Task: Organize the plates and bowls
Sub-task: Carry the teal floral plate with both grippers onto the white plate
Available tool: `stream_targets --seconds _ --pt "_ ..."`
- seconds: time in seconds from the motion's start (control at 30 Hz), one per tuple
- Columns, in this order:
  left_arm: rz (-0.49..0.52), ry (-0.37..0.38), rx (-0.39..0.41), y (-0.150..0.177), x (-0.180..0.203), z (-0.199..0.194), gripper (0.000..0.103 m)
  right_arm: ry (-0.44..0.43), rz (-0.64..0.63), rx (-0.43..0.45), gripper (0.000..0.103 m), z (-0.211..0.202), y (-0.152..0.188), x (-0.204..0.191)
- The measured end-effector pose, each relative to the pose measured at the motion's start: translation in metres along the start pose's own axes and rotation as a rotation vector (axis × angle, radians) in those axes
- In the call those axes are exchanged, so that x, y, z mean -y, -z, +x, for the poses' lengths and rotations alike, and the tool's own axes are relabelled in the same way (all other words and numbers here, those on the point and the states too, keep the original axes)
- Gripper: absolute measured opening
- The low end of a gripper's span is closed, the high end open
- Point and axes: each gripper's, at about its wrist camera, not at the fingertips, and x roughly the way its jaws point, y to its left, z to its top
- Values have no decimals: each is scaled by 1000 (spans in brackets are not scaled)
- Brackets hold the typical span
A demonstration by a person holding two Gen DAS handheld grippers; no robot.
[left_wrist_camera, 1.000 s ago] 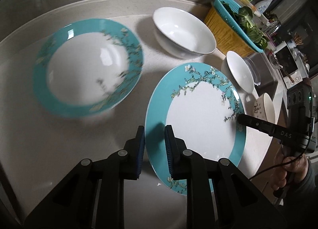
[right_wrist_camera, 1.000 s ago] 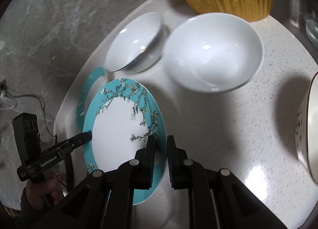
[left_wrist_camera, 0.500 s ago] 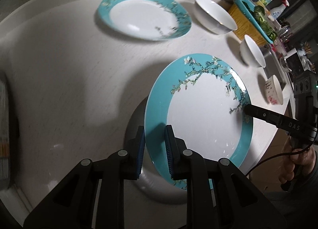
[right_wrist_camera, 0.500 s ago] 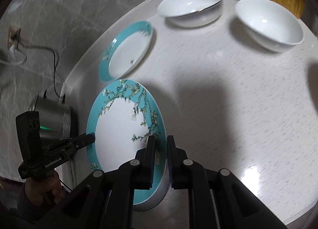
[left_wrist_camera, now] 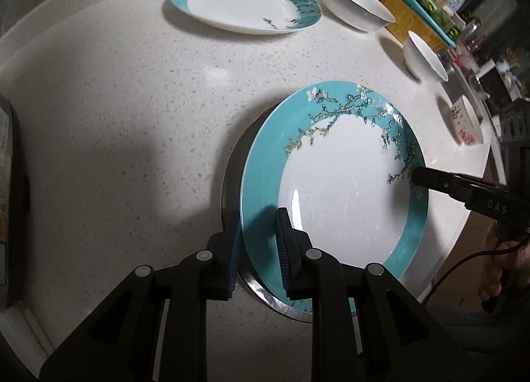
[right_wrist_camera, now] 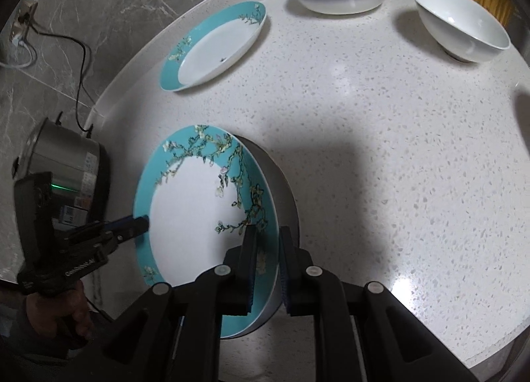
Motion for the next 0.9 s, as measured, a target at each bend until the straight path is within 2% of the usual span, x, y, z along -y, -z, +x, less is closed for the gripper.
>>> stream_targets --seconds 0.47,0.73,0.9 --pt "132 -163 25 9 23 3 18 116 -124 25 18 4 10 -15" --pt "120 -187 45 7 24 5 20 272 -298 44 20 12 17 -37" --pt "103 -177 44 5 21 5 20 297 -344 57 20 13 20 -41"
